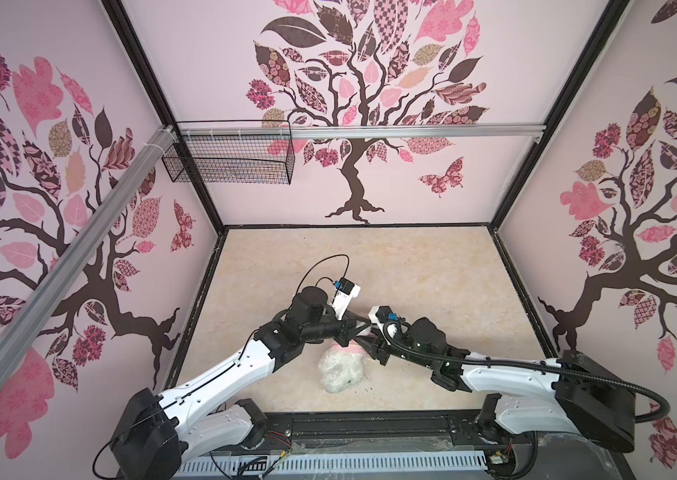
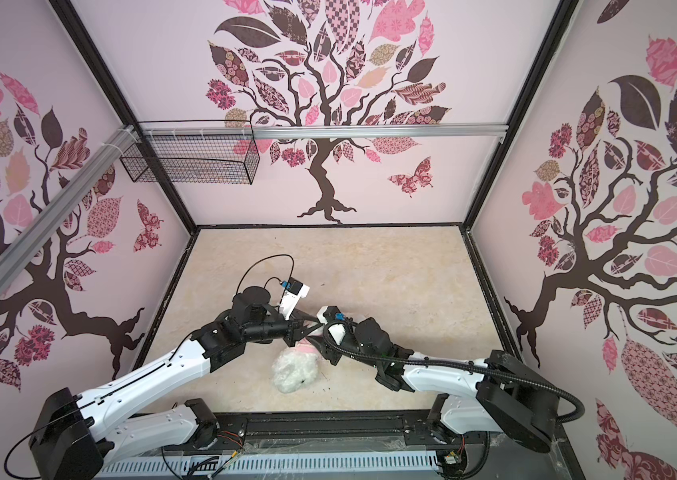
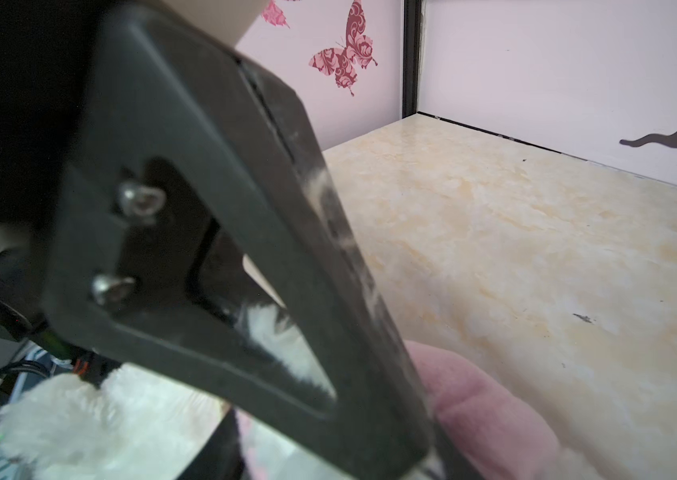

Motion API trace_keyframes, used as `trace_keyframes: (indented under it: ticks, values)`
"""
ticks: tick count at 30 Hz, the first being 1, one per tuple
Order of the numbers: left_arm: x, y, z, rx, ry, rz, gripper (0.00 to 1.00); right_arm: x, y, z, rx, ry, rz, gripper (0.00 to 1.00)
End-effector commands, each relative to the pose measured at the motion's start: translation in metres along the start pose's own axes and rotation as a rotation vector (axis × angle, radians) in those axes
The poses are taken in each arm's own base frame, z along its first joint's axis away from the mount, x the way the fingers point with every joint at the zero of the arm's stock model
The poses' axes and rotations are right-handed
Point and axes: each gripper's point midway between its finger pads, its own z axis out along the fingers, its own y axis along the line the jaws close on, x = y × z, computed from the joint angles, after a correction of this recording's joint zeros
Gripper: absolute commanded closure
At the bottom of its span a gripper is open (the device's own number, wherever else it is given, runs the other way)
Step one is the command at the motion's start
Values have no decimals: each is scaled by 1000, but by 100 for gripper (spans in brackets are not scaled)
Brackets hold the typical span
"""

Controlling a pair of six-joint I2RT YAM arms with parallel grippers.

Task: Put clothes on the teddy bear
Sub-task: 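Lower the bear onto the table with both grippers, right gripper drawing back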

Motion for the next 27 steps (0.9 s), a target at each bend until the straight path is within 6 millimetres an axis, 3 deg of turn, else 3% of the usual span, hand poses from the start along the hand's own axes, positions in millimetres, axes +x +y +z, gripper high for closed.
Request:
trace_keyframes:
  ticks: [1, 5, 8, 12, 17, 18, 21, 23, 27]
  values:
    - [-35, -36, -19, 121, -128, 16, 100, 44, -24, -1, 121, 87, 44, 58]
    - [-67, -51, -40, 188, -196, -12, 100, 81, -30, -10, 142, 150, 88, 55]
    - [-77, -46, -44, 200, -234, -39, 100, 87, -29, -12, 140, 154, 101, 53]
    - [-56, -28, -25, 172, -171, -74, 100, 67, -26, -8, 124, 121, 91, 53]
    - [-27, 23, 0, -4, -118, -175, 100, 29, -30, 0, 166, 102, 101, 55]
    - [-25, 35, 2, -50, -120, -196, 96, 25, -32, 2, 175, 104, 116, 56]
    - [-26, 71, -1, -193, -149, -244, 69, 27, -41, 12, 198, 153, 188, 55]
    - [-30, 88, -13, -296, -170, -227, 53, 35, -52, 21, 218, 200, 253, 53]
    - [-31, 109, -44, -490, -209, -156, 33, 42, -78, 33, 230, 217, 388, 47]
